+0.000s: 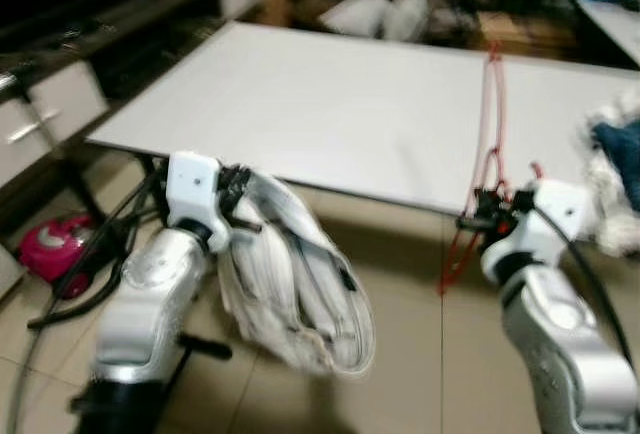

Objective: Hang hanger

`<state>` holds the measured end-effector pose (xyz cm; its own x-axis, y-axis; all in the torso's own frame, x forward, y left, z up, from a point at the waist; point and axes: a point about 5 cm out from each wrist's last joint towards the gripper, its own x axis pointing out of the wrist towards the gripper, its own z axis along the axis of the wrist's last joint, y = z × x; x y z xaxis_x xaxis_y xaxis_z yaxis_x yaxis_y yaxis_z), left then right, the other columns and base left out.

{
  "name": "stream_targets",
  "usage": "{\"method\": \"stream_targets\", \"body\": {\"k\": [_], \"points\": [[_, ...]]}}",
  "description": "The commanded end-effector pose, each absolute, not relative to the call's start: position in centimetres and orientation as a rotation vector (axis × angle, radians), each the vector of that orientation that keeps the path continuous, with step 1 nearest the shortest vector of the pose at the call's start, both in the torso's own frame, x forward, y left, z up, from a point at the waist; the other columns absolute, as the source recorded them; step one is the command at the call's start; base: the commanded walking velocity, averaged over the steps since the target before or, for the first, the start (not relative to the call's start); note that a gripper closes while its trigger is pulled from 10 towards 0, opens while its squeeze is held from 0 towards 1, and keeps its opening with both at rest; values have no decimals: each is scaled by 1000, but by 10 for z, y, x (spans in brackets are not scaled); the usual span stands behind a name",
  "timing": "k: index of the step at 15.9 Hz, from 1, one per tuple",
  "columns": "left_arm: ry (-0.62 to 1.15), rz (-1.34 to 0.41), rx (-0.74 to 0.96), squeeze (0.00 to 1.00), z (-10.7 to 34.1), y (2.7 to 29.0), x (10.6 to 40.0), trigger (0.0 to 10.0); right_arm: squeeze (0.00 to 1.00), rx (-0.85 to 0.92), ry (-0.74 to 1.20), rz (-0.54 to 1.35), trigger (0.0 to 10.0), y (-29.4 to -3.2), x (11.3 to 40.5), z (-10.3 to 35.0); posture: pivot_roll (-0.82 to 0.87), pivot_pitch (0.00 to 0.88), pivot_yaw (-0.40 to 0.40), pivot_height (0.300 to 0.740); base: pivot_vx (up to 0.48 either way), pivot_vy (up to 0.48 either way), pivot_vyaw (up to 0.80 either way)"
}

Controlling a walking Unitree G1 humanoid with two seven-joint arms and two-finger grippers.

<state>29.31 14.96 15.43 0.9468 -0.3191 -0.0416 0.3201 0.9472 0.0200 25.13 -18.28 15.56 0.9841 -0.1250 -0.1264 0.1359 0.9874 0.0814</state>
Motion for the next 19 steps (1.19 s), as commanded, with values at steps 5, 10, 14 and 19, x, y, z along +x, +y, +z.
{"method": "stream_targets", "body": {"k": [5, 10, 14, 19], "points": [[-40, -248, -49, 0, 174, 157, 299, 10000, 0, 104, 129, -89, 10000, -178, 254, 157, 9, 0, 2, 740, 0, 0, -480], [-84, -249, -35, 0, 181, 163, 301, 10000, 0, 64, 125, 36, 10000, -170, 258, 159, 15, 0, -8, 740, 194, 0, 0], [-94, -249, -24, 0, 184, 162, 302, 10000, 0, 45, 115, 86, 10000, -168, 262, 162, 17, 0, -11, 740, 398, 0, -527], [-108, -214, -2, 0, 192, 173, 306, 10000, 0, -25, 36, 465, 10000, -164, 252, 186, 21, 0, -9, 740, 405, 0, 0]]}}
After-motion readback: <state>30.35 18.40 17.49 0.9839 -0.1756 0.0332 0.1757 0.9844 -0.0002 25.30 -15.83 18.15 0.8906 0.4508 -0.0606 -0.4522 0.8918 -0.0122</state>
